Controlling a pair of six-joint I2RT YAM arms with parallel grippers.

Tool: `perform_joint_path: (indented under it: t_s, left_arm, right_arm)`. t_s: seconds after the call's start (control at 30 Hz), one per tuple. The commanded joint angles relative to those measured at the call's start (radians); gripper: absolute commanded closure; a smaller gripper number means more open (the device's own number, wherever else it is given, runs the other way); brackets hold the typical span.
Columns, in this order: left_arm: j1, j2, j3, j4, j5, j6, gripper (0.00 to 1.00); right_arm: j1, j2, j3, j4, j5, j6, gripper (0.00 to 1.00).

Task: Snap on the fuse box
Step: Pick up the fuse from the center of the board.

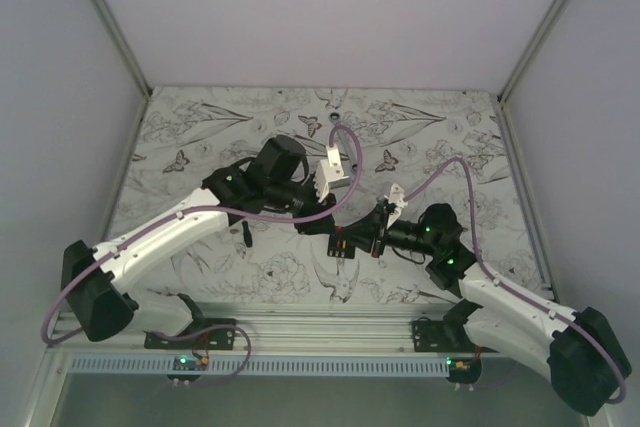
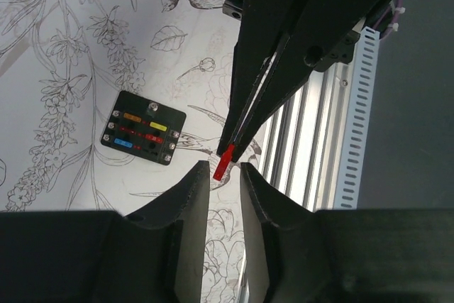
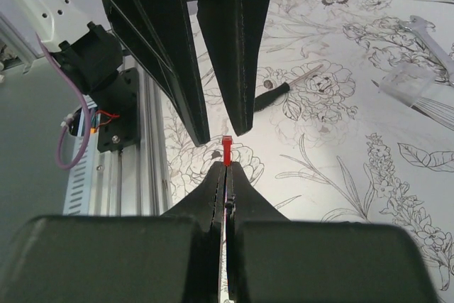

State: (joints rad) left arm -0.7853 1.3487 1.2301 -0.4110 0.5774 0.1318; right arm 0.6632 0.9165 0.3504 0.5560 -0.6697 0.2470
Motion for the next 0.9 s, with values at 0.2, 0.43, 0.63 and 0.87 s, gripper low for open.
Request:
perform_joint_path:
  t_s: [0.2,0.43,0.63,0.87]
  left_arm:
    - [0.005,0.032,0.0,0.02,0.091,0.051,0.79]
    - [0.007,0.033,-0.006,0.02,0.111,0.055,0.87]
    - [0.009,0.025,-0.014,0.02,0.12,0.056,1.0]
    - [0.009,0.013,-0.029,0.02,0.06,-0.01,1.0]
  right_arm:
    - [-0.006,0.001,0.041,0.014,-0.041,-0.006,1.0]
    - [-0.006,-0.003,0.041,0.017,-0.046,-0.003,1.0]
    - [-0.006,-0.005,0.039,0.014,-0.042,-0.003,1.0]
    - [-0.006,-0.031,0.031,-0.031,0.061,-0.005,0.8]
